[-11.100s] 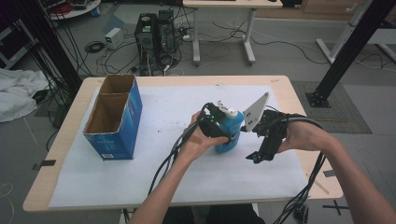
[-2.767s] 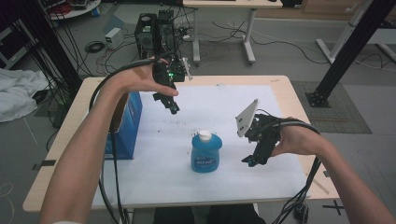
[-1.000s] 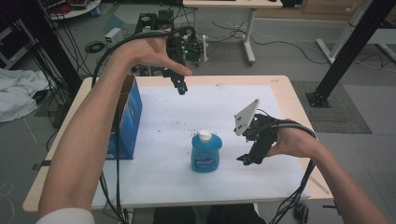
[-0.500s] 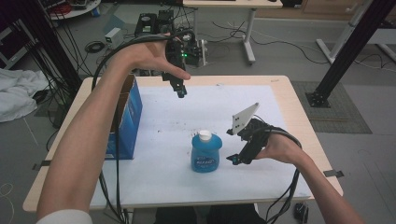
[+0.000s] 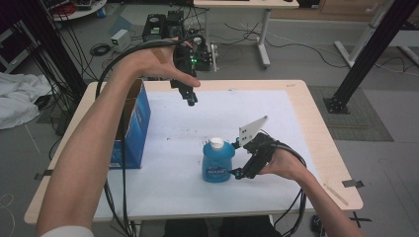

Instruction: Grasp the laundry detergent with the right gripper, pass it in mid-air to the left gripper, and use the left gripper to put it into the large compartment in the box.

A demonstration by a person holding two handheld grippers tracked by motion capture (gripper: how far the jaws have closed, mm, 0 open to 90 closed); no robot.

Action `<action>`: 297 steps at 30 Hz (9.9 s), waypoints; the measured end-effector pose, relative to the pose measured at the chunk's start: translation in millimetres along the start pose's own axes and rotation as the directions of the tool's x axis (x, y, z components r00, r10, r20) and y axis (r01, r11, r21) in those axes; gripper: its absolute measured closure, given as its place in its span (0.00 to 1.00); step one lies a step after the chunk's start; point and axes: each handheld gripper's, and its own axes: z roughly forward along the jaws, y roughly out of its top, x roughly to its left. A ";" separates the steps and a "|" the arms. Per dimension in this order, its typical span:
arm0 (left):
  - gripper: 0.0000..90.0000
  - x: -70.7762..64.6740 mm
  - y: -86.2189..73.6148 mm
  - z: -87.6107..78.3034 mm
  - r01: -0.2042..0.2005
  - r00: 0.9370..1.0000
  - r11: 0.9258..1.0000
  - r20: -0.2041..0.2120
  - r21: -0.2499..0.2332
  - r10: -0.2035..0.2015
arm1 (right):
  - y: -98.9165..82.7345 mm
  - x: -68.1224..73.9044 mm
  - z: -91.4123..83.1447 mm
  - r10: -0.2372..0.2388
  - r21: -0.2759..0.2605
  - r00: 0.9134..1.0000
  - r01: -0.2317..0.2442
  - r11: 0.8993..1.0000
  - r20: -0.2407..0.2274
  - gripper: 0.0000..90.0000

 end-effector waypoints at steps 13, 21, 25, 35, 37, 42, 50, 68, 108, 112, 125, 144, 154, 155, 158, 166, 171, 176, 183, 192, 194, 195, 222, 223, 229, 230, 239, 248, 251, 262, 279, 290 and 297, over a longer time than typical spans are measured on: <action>0.19 -0.3 -7.5 1.9 0.012 1.000 1.000 0.001 -0.002 -0.012 | -2.3 -5.8 19.7 0.018 -0.071 0.999 -0.020 0.997 -0.038 0.13; 0.19 0.2 -10.3 4.8 0.014 1.000 1.000 0.003 -0.005 -0.014 | -0.6 -3.2 24.3 -0.002 -0.078 1.000 -0.001 0.997 -0.029 0.13; 0.19 -0.1 -11.3 6.1 0.018 1.000 1.000 0.007 -0.008 -0.018 | -0.5 -3.5 29.4 -0.005 -0.082 1.000 0.003 0.997 -0.024 0.13; 0.19 0.2 -13.2 7.7 0.022 1.000 1.000 0.006 -0.009 -0.022 | 0.5 -4.0 34.4 -0.006 -0.081 1.000 0.003 0.997 -0.028 0.14; 0.19 0.4 -13.3 8.0 0.022 1.000 1.000 0.007 -0.007 -0.022 | 0.5 -4.0 34.3 -0.001 -0.082 1.000 -0.001 0.997 -0.029 0.14; 0.19 0.9 -13.9 7.4 0.026 1.000 1.000 0.006 -0.015 -0.026 | 0.4 -4.0 33.7 -0.012 -0.096 0.999 0.009 0.995 -0.031 0.20; 0.19 0.1 -13.9 8.7 0.020 1.000 1.000 0.010 -0.015 -0.020 | -0.4 -6.1 35.2 -0.006 -0.093 0.999 0.002 0.996 -0.046 0.26; 0.19 -2.3 -15.6 12.4 0.024 1.000 1.000 0.015 -0.018 -0.023 | 1.2 -4.9 37.4 -0.034 -0.110 0.999 0.029 0.993 -0.040 0.37; 0.19 -13.6 -15.7 8.8 0.017 1.000 0.999 0.024 -0.048 -0.016 | 1.5 -12.0 28.7 -0.025 -0.155 0.999 0.018 0.988 -0.043 0.52; 0.19 -21.0 -9.4 10.3 -0.006 0.999 0.998 0.042 -0.060 0.009 | 6.7 -16.7 20.5 -0.028 -0.169 0.999 0.023 0.985 -0.032 0.52; 0.19 -44.1 12.5 14.4 -0.051 0.994 0.992 0.095 -0.113 0.062 | 22.9 -31.0 2.0 -0.046 -0.179 0.999 0.043 0.983 -0.015 0.52; 0.19 -61.9 34.3 47.6 -0.053 0.986 0.990 0.149 -0.127 0.072 | 26.4 -41.5 -0.9 -0.045 -0.173 0.999 0.041 0.984 -0.020 0.52; 0.19 -63.4 39.5 59.3 -0.060 0.985 0.992 0.156 -0.112 0.077 | 26.2 -42.5 0.0 -0.039 -0.169 0.999 0.035 0.985 -0.022 0.52; 0.19 -64.0 40.4 62.5 -0.061 0.985 0.992 0.155 -0.113 0.078 | 26.2 -42.7 0.1 -0.038 -0.169 0.999 0.034 0.985 -0.021 0.52; 0.20 -64.9 41.3 66.5 -0.065 0.984 0.992 0.157 -0.109 0.082 | 26.0 -43.0 -0.2 -0.034 -0.170 0.999 0.030 0.985 -0.022 0.51; 0.22 -66.0 42.2 71.9 -0.064 0.985 0.993 0.155 -0.103 0.079 | 25.3 -43.2 -0.6 -0.038 -0.162 0.999 0.035 0.986 -0.018 0.52; 0.27 -67.1 42.4 73.4 -0.066 0.984 0.993 0.159 -0.103 0.081 | 25.7 -42.5 -0.2 -0.032 -0.164 0.999 0.028 0.986 -0.020 0.52; 0.27 -66.9 41.5 75.0 -0.064 0.985 0.993 0.153 -0.102 0.079 | 26.1 -42.1 0.5 -0.032 -0.160 0.999 0.029 0.987 -0.021 0.52; 0.28 -67.5 42.1 75.0 -0.066 0.984 0.993 0.158 -0.102 0.082 | 26.3 -42.0 1.3 -0.035 -0.155 0.999 0.032 0.987 -0.023 0.52; 0.33 -68.0 42.1 76.6 -0.071 0.983 0.993 0.163 -0.093 0.085 | 26.3 -42.0 1.7 -0.026 -0.154 0.999 0.023 0.988 -0.020 0.51; 0.33 -68.1 42.1 76.8 -0.067 0.983 0.993 0.165 -0.093 0.082 | 26.2 -42.0 1.8 -0.026 -0.153 1.000 0.022 0.988 -0.018 0.51; 0.33 -68.0 42.3 77.0 -0.069 0.983 0.993 0.161 -0.095 0.084 | 26.2 -41.9 2.0 -0.025 -0.153 1.000 0.022 0.988 -0.019 0.51; 0.43 -71.0 42.9 78.2 -0.080 0.987 0.995 0.137 -0.064 0.088 | 25.5 -38.8 7.4 -0.027 -0.165 0.999 0.024 0.986 -0.017 0.50; 0.43 -70.9 43.4 78.4 -0.083 0.986 0.995 0.137 -0.061 0.091 | 24.6 -38.7 7.9 -0.028 -0.170 0.999 0.025 0.985 -0.015 0.50; 0.43 -70.6 43.3 78.4 -0.079 0.986 0.995 0.145 -0.066 0.087 | 23.6 -38.0 8.2 -0.030 -0.175 0.999 0.026 0.984 -0.021 0.50; 0.43 -70.7 43.4 78.2 -0.080 0.986 0.995 0.144 -0.065 0.089 | 23.2 -38.3 7.9 -0.033 -0.177 0.999 0.029 0.984 -0.019 0.50; 0.43 -71.4 44.2 78.7 -0.077 0.986 0.995 0.143 -0.070 0.086 | 22.7 -37.3 7.8 -0.038 -0.172 0.999 0.035 0.984 -0.016 0.48; 0.43 -72.0 41.2 81.1 -0.071 0.985 0.995 0.152 -0.066 0.080 | 21.3 -36.0 9.3 -0.027 -0.165 1.000 0.027 0.986 0.002 0.39; 0.43 -72.5 40.9 80.9 -0.070 0.985 0.995 0.151 -0.074 0.080 | 20.6 -35.8 10.4 -0.021 -0.161 1.000 0.020 0.987 -0.005 0.37; 0.43 -73.1 40.0 80.8 -0.075 0.984 0.994 0.155 -0.077 0.086 | 20.0 -35.4 10.5 -0.007 -0.150 1.000 0.006 0.989 -0.005 0.30; 0.42 -70.2 30.8 71.3 -0.048 0.986 0.996 0.157 -0.076 0.060 | 13.3 -30.4 -0.8 0.013 -0.095 1.000 -0.011 0.995 0.017 0.25; 0.42 -58.7 16.3 50.6 0.009 0.989 0.999 0.151 -0.052 -0.001 | -5.0 -27.8 -26.2 0.060 0.003 0.992 -0.061 0.998 0.113 0.14; 0.42 -43.9 -1.6 16.5 0.071 0.993 0.997 0.099 -0.026 -0.068 | -22.8 -24.1 -46.7 0.070 0.070 0.982 -0.084 0.994 0.176 0.14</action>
